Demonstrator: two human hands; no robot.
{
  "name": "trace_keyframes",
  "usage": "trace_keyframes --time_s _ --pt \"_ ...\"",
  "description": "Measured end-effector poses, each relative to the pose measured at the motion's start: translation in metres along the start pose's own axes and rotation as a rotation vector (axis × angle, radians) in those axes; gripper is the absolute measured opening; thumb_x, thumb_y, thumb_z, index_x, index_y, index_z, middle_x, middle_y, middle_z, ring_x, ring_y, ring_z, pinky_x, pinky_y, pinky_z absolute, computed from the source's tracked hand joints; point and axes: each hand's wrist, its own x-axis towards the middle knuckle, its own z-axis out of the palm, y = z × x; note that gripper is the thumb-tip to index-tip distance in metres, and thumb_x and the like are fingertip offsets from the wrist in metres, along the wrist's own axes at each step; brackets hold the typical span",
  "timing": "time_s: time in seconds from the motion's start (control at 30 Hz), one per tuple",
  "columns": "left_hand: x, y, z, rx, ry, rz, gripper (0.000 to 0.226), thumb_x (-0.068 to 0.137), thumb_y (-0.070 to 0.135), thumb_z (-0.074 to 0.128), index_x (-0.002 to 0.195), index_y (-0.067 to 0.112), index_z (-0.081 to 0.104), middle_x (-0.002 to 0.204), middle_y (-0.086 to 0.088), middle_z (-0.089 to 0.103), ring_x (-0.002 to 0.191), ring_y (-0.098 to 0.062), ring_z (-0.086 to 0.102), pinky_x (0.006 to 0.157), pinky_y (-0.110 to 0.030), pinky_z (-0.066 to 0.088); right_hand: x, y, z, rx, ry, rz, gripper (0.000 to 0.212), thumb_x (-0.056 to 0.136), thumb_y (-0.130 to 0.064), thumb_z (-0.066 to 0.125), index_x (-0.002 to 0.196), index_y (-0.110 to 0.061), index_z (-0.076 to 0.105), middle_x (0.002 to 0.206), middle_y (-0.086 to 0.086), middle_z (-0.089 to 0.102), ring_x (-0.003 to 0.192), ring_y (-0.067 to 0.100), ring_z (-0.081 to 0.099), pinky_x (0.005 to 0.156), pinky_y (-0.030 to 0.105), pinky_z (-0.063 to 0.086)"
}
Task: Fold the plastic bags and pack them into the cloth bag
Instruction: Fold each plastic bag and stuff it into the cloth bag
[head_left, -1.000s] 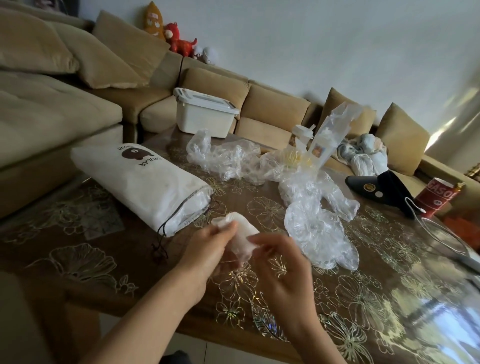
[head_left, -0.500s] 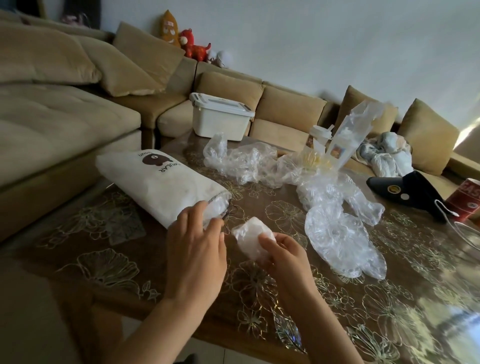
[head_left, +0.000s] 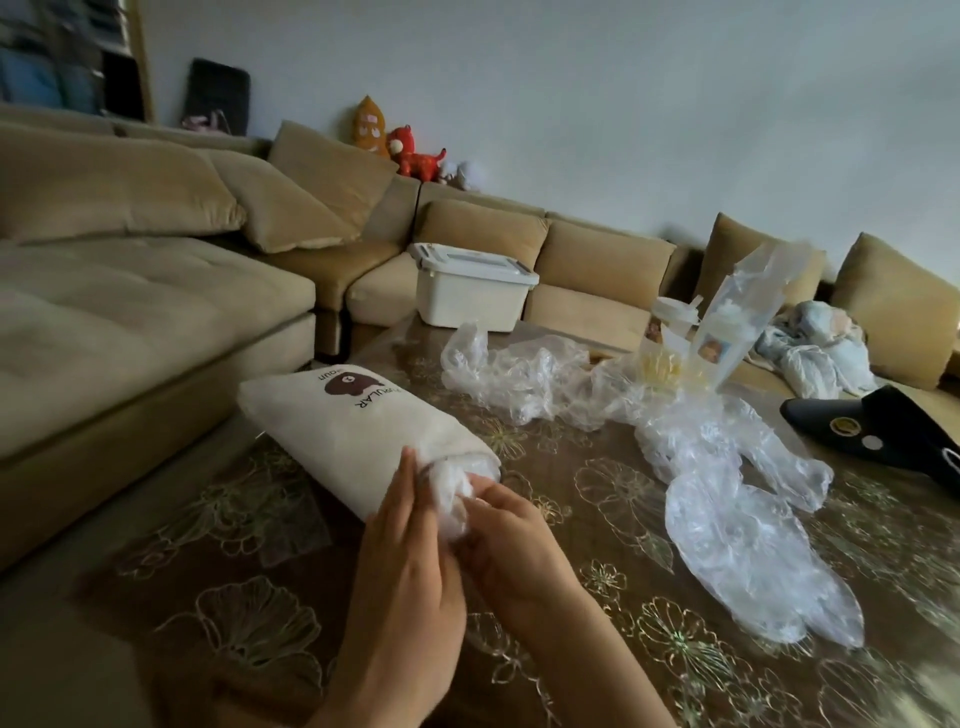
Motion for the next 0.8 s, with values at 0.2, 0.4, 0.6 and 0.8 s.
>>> trace_keyframes --time_s 0.2,0.4,0.6,0.8 --pt "0.001 -0.016 -0.008 0.088 0.087 0.056 0.052 0.080 0.012 0.030 0.131 0.005 0.038 0.142 -0.012 0.042 0.128 -0.018 0.034 0.105 -0.024 0.026 0.018 0.006 0.038 -0.426 0.048 -0.079 0.023 0.088 0.001 0.056 0.065 -0.003 0.061 0.055 -0.002 0.059 0.051 0.004 0.054 0.049 0.014 0.041" --pt "-0.002 -0.017 -0.022 0.122 0.011 0.065 0.054 0.070 0.012 0.029 0.123 0.007 0.042 0.128 -0.019 0.057 0.120 -0.023 0.041 0.088 -0.036 0.046 0.029 0.006 0.062 -1.267 0.110 -0.107 0.033 0.103 -0.016 0.030 0.097 -0.003 0.060 0.104 0.017 0.061 0.102 0.024 0.055 0.083 0.023 0.037" --pt "-0.006 -0.008 -0.037 0.338 -0.235 -0.137 0.066 0.097 0.010 0.034 0.150 0.017 -0.003 0.157 0.006 -0.006 0.144 -0.006 -0.005 0.112 -0.019 -0.004 0.009 0.008 0.042 -0.245 -0.025 0.106 0.013 0.092 0.001 0.051 0.091 -0.001 0.064 0.083 0.011 0.067 0.071 0.015 0.065 0.061 0.021 0.051" --pt "-0.011 0.002 -0.037 0.465 -0.166 -0.036 0.026 0.058 0.000 0.072 0.082 0.009 0.072 0.124 -0.020 0.059 0.120 -0.036 0.054 0.092 -0.065 0.042 -0.040 -0.013 -0.027 -0.511 0.147 -0.088 0.013 0.088 0.001 0.057 0.097 -0.005 0.065 0.086 0.009 0.070 0.072 0.015 0.066 0.060 0.020 0.053"
